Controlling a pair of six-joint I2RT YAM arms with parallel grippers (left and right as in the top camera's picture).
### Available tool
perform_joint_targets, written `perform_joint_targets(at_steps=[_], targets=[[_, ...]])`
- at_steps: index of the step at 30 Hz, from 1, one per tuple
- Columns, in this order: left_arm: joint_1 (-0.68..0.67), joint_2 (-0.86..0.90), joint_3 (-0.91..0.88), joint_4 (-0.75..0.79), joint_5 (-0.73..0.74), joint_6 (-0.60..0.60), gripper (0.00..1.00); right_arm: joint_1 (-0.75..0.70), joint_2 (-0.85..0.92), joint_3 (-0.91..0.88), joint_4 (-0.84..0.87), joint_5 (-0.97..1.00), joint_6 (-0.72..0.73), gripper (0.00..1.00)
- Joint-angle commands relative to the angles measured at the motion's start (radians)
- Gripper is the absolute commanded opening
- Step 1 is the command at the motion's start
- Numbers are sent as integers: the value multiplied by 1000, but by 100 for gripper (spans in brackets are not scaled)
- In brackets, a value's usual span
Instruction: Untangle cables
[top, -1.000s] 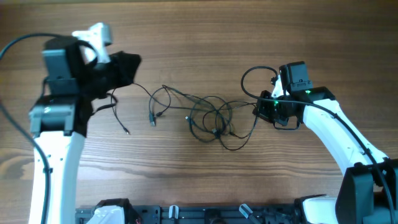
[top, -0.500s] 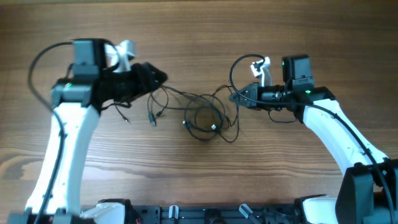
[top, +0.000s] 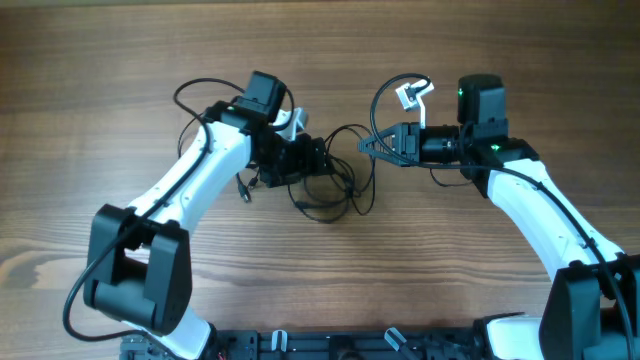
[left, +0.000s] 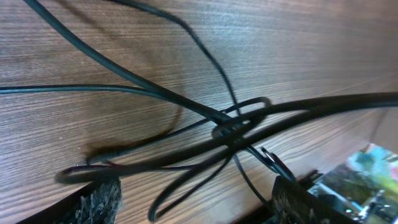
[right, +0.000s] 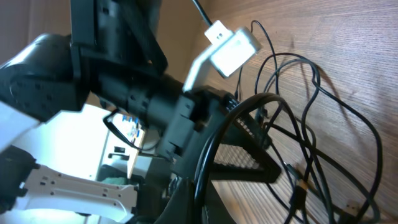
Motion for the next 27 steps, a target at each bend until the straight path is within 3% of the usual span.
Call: perform_joint_targets(at_steps=[1,3,5,6,7,14,15,17,19,22,27], targets=[[-48,15,2,13,-114,9,80,-1,11,8,23,-40,50,4],[-74,15,2,31,-123,8,73,-1,11,8,24,-39,66,4],[-89,15,2,50,-123,8,44,-1,11,8,24,-39,67,4],[-94,15,2,60,-122,8,24,-1,11,8,23,-36,67,4],[-95,15,2,69,-122,6,14,-1,11,8,21,-28,68,4],[-50,13,2,90,-123,6,4,-1,11,8,-11,11,67,5],[-34,8,2,88,-123,6,4,-1,11,8,-32,55,67,15],[12,-13,2,77,-122,5,4,-1,11,8,-138,261,52,59],[58,-44,2,58,-122,6,4,-1,11,7,-274,550,39,77],[166,-132,2,29,-123,45,4,-1,11,5,-482,967,43,80],[399,-310,3,35,-61,58,4,-1,11,5,-554,1095,97,80]])
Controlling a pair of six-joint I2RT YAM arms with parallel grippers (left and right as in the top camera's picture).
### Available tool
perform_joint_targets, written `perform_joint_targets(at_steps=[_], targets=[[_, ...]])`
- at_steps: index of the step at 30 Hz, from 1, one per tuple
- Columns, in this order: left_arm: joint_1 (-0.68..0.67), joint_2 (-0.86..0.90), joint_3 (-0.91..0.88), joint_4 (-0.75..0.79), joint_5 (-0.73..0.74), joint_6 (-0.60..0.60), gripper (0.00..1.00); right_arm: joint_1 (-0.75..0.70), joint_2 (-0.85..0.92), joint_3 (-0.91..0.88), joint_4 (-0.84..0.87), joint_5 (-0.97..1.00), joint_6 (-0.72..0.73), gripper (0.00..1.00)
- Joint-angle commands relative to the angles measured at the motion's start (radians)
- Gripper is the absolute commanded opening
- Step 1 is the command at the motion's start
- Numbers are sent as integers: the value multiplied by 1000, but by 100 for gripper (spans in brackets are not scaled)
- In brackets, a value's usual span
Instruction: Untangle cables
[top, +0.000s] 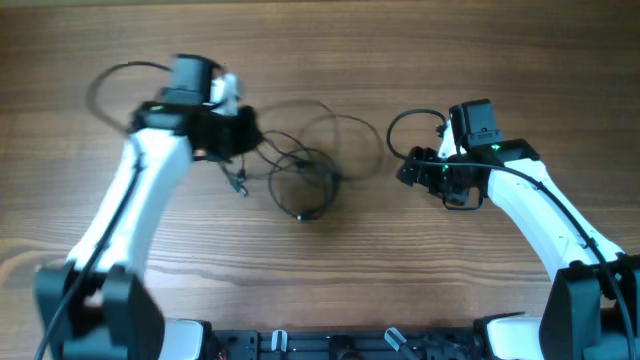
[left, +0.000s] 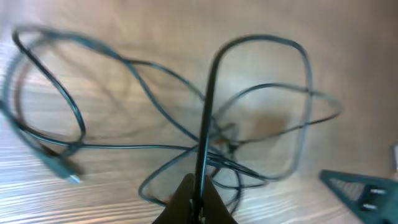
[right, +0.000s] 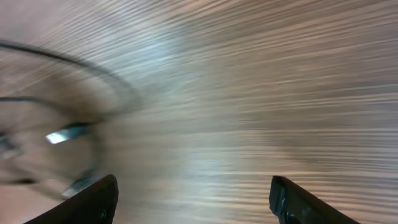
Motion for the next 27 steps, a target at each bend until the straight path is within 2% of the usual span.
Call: perform_joint_targets(at_steps=[1,3,6,9,11,18,21,23,27], targets=[[185,-155,3,11,118,29,4,-2,11,2,0,164,54,80],[276,-209,3,31,281,28,4,-2,11,2,21,119,69,80],[397,-271,3,72,561,-6,4,-1,11,2,140,-211,-97,80],[409,-282,3,74,663,-28,4,3,11,2,286,-599,-195,80],[381,-281,3,74,687,-27,4,21,11,2,341,-694,-210,79],[193,-279,3,180,687,-33,4,159,11,2,348,-599,-221,79],[106,-279,3,303,691,-115,5,223,11,2,349,-469,-192,79],[62,-279,3,422,746,-167,5,255,11,2,354,-376,-176,80],[14,-279,3,613,813,-277,6,280,11,2,398,-323,-176,82]])
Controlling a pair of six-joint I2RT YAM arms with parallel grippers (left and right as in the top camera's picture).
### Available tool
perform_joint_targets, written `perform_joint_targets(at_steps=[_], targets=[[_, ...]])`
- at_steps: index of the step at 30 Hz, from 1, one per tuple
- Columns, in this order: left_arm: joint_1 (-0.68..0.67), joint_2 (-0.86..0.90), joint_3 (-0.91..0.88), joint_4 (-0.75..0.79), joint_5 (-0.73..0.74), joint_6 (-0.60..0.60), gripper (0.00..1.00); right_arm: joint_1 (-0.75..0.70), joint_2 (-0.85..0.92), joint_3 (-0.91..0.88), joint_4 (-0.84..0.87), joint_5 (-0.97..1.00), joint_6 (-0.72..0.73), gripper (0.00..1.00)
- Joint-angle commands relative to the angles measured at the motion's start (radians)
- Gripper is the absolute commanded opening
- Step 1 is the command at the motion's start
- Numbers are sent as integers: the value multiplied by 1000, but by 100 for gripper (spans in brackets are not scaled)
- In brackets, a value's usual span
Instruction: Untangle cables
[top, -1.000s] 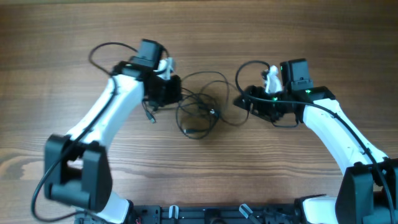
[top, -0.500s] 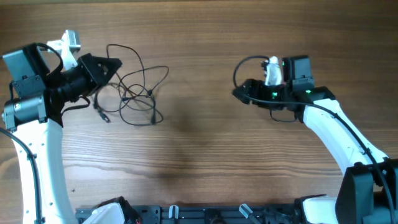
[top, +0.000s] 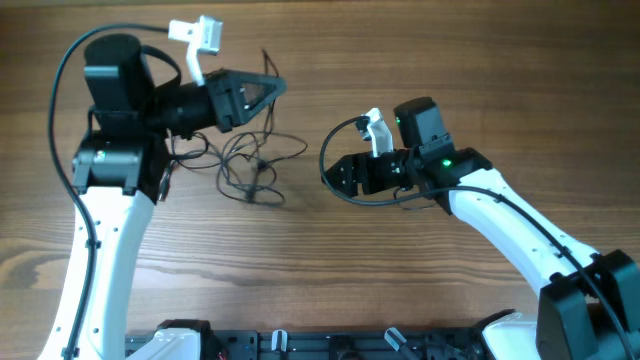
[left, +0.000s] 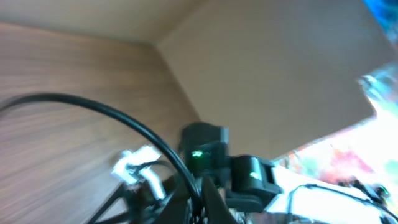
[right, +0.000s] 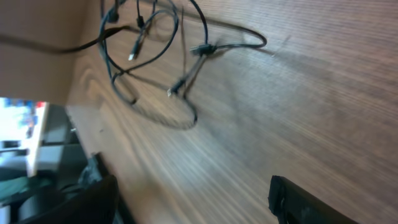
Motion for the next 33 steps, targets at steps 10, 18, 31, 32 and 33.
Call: perform_joint_targets(at_steps=[10,18,31,32,33], targets=[[-58,-5,9,195,89,-203,7,13,11,3,162,51,9,80],[-80,-5,9,-89,-407,-206,4,13,11,3,84,-73,5,77],[-277,62,9,-124,-825,-288,4,82,11,3,216,-215,1,81],[-280,64,9,-117,-846,-288,4,94,11,3,231,-214,1,81],[-280,64,9,-112,-859,-288,4,100,11,3,238,-215,1,81]])
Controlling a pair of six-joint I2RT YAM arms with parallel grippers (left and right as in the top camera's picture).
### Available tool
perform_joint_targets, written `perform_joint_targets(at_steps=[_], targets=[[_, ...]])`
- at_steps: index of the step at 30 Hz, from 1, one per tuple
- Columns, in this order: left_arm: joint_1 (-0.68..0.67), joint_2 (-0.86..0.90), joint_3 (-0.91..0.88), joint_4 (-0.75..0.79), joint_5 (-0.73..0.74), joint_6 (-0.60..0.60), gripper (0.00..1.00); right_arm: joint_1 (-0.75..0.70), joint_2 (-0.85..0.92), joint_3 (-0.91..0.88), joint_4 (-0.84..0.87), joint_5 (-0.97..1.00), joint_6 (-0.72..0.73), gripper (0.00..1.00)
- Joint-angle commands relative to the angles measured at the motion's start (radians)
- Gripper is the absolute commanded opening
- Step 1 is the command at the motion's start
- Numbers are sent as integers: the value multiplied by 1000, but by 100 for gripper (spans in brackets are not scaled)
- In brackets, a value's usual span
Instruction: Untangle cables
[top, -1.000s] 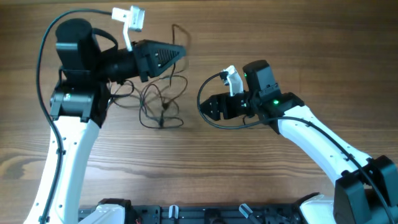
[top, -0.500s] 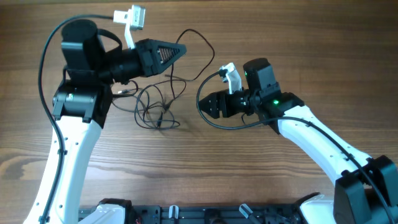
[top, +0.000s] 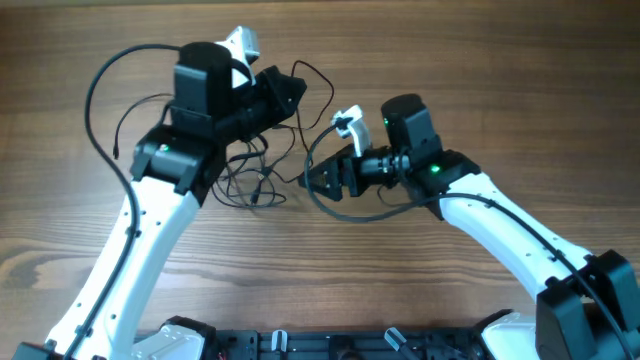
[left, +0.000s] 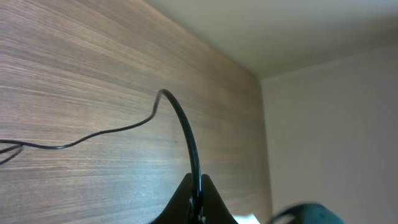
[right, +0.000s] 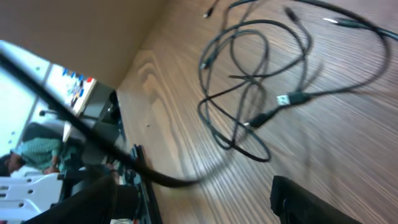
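A tangle of thin black cables (top: 248, 175) lies on the wooden table left of centre, and it appears again as the cable tangle (right: 249, 81) in the right wrist view. My left gripper (top: 292, 92) hangs above the tangle's upper right. In its own view the left gripper (left: 199, 190) is shut on a black cable (left: 186, 137) that arcs up and off to the left. My right gripper (top: 318, 180) sits just right of the tangle. In the right wrist view the right gripper (right: 194, 183) is open, and a thick blurred black cable (right: 93, 127) crosses in front of it, ungripped.
Each arm carries its own looped black lead with a white plug: the left plug (top: 243, 42) and the right plug (top: 348, 120). The wooden table (top: 500, 70) stretches all round. The arms' mounting rail (top: 330, 345) runs along the near edge.
My left arm has moved right, and its gripper, still shut on the cable, now hangs nearer the right gripper. The right gripper has shifted slightly left, still open. The tangle lies about where it was.
First both grippers were close together at a tight tangle in the middle. Then the left arm stood further left with the cables spread out, and the right gripper was open and apart. Later the tangle lay left of centre, the left gripper raised with one cable. Now both grippers are close again.
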Motion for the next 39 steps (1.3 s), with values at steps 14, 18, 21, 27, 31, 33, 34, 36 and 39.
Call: perform_joint_targets(at_steps=[14,18,21,27,31,33,34,36,39], targets=[[-12,8,6,39,-116,-44,4,36,11,3,102,139,73,52],[-12,8,6,38,-116,-92,4,37,11,3,182,139,77,49],[-12,8,6,38,-116,-141,4,37,11,3,217,140,77,49],[-11,8,6,38,-118,-139,4,37,11,3,189,154,109,4],[-9,8,6,-46,-197,-135,39,37,11,3,21,249,109,4],[-9,8,6,-156,-265,-118,54,37,11,3,-88,383,132,4],[-9,8,6,-222,-307,-98,57,37,11,3,-138,464,170,4],[-9,9,6,-343,-387,-83,58,35,11,3,-206,594,236,4],[-9,21,6,-483,-460,-83,57,26,11,3,-282,726,335,4]])
